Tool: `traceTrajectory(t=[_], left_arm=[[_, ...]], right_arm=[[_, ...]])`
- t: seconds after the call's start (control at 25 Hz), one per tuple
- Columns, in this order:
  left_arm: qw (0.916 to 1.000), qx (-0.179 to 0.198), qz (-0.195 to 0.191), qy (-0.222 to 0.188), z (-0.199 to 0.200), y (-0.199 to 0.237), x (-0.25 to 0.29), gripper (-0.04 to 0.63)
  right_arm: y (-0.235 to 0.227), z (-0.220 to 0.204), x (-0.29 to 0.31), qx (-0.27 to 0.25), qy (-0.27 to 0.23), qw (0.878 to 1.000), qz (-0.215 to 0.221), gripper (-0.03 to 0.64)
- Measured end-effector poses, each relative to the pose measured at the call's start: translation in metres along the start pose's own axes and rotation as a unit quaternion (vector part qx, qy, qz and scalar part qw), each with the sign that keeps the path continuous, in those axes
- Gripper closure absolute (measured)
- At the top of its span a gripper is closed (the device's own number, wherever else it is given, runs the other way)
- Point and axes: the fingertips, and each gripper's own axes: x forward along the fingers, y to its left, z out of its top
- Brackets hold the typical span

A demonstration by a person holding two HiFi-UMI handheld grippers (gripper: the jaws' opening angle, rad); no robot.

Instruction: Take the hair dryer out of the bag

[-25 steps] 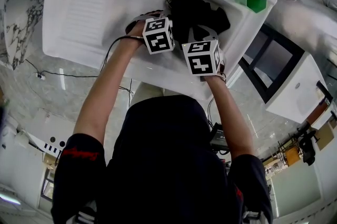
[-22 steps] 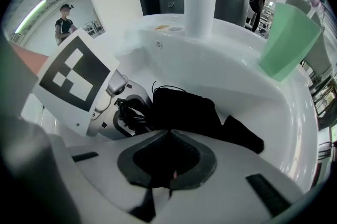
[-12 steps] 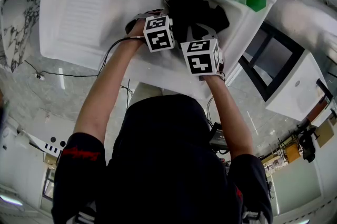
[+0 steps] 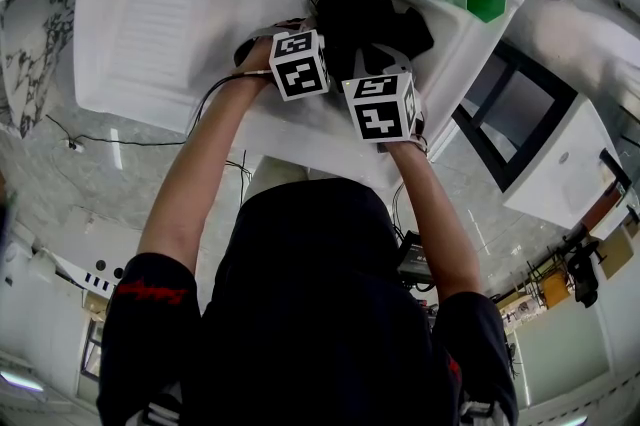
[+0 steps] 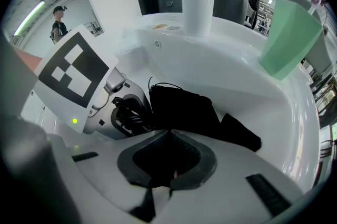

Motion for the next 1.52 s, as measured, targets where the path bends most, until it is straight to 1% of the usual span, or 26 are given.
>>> traceTrajectory(t=[0.32,0.52,0.68,1.04,1.28,1.52], left_arm=[[0.9997,-0.019,0.015,0.0,-0.01,0.006,-0.007,0.367],[0.9987,-0.047,0.019,-0.008,-0.013,0.007,-0.011,0.367],[0.9979,-0.059,0.024,-0.011,-0.015,0.011,-0.018,0.367],[0.9976,-0.054,0.044,0.006,-0.025,0.017,-0.033,0.368],[0.9959,-0.073,0.053,-0.005,-0.028,0.024,-0.049,0.367],[0.9953,-0.078,0.057,-0.003,-0.032,0.021,-0.06,0.368]], right_arm=[[0.002,0.003,-0.002,-0.012,0.0,1.0,0.002,0.575],[0.001,0.004,-0.003,-0.016,0.0,1.0,0.002,0.575],[-0.001,0.006,-0.004,-0.018,-0.002,1.0,0.001,0.575],[0.001,0.008,-0.005,-0.023,-0.002,1.0,0.0,0.575],[-0.006,0.006,-0.006,-0.019,0.003,1.0,-0.003,0.575],[-0.007,0.006,-0.005,-0.018,0.005,1.0,-0.002,0.577]])
